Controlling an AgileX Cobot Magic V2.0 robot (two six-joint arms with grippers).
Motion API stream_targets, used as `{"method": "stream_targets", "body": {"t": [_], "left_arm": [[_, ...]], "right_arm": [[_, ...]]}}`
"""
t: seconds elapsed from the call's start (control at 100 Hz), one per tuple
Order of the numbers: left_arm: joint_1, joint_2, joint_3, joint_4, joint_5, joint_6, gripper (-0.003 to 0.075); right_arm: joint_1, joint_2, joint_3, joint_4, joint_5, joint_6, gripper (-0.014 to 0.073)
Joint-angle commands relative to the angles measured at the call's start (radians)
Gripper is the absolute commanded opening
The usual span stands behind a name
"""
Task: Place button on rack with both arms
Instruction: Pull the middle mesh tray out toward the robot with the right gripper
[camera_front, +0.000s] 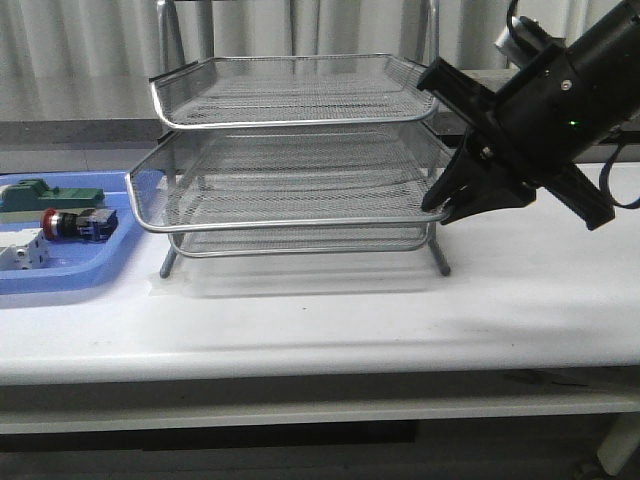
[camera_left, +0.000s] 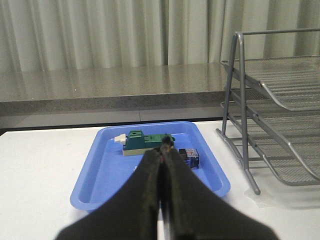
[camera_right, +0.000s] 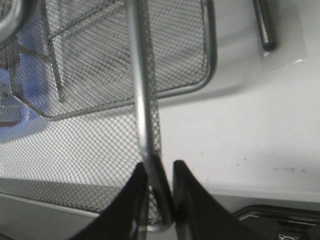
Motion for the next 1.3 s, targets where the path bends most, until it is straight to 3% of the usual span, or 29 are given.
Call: {"method": "stream_targets", "body": {"t": [0.0,0.59,0.69,0.93,1.29], "left_arm": [[0.001,-0.029,0.056,-0.004,-0.087,-0.008,-0.0021],[0.001,-0.029,0.056,-0.004,-0.087,-0.008,-0.0021],[0.001,-0.029,0.056,-0.004,-0.087,-0.008,-0.0021],[0.001,-0.029,0.056,-0.004,-0.087,-0.008,-0.0021],[0.001,-0.029,0.056,-0.004,-0.087,-0.008,-0.0021]], "right_arm": [[0.001,-0.067,0.010,-0.025,0.020,-0.025,0.0021],[0.001,-0.117,0.101,-0.031,0.031,-0.035,0.0030],[0.001,-0.123,0.101,-0.031,0.031,-0.040,0.0097],[0.000,-0.175,0.101,-0.043,0.026,-0.059,0.0365],[-0.002,-0.310,0.101,-0.179,0.054,-0.058,0.0381]]}}
